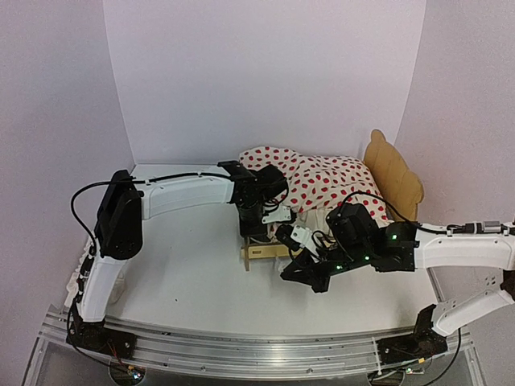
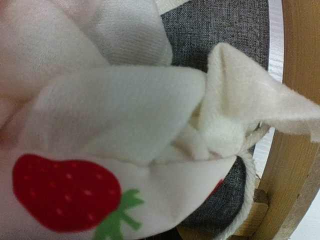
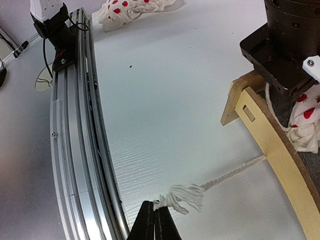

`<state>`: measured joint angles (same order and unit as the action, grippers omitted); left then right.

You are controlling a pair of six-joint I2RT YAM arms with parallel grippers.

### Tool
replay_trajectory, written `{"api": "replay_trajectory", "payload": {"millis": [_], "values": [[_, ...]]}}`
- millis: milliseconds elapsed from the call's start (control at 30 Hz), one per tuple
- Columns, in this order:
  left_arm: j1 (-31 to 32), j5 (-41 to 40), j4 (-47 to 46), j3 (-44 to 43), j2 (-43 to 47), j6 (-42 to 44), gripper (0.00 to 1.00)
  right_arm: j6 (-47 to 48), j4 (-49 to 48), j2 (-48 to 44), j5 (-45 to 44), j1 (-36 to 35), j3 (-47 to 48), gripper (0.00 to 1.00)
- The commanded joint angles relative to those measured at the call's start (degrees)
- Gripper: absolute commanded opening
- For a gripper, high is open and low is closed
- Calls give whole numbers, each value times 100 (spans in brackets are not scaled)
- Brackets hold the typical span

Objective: Set up the pet bed

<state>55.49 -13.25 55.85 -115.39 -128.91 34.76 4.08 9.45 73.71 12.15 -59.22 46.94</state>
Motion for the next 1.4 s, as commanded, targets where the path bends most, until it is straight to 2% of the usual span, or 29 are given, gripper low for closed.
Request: {"api": "replay_trajectory", "payload": {"millis": [0,267,500,667,833,1000,1100,1133,1167,1267,1333,1367], "values": [[-172,-44,564,-346,-57,-219,0,5,-216,-169,261,47,38,0],[-361,1326,461,-369,858,-1012,0,-180,-235,146,402,96,114,0],[-489,3024,220,-46,1708,-1124,0,-452,-473,428,242,102,88,0],[-434,4072,-643,1419,2660,-1063,0,-752,-589,555,225,98,36,0],[-31,4687,-945,2670,3145,-1427,0,-877,-585,368,206,103,-291,0],[390,4741,-2068,3906,3621,-1337,0,-903,-682,61,94,99,-674,0],[633,4594,-2919,4684,3727,-602,0,-1062,-738,82,207,96,-668,0],[709,4587,-3136,4899,3747,-278,2,-1157,-736,79,253,99,-677,0],[751,4582,-3368,5183,3773,155,10,-1231,-741,67,265,100,-712,0],[788,4463,-3755,5648,3903,979,52,-1469,-753,5,175,101,-851,0],[788,4255,-3935,5818,4098,1106,67,-1606,-764,21,163,101,-852,0],[781,4136,-4011,5874,4196,1042,70,-1678,-766,58,170,97,-827,0]]}}
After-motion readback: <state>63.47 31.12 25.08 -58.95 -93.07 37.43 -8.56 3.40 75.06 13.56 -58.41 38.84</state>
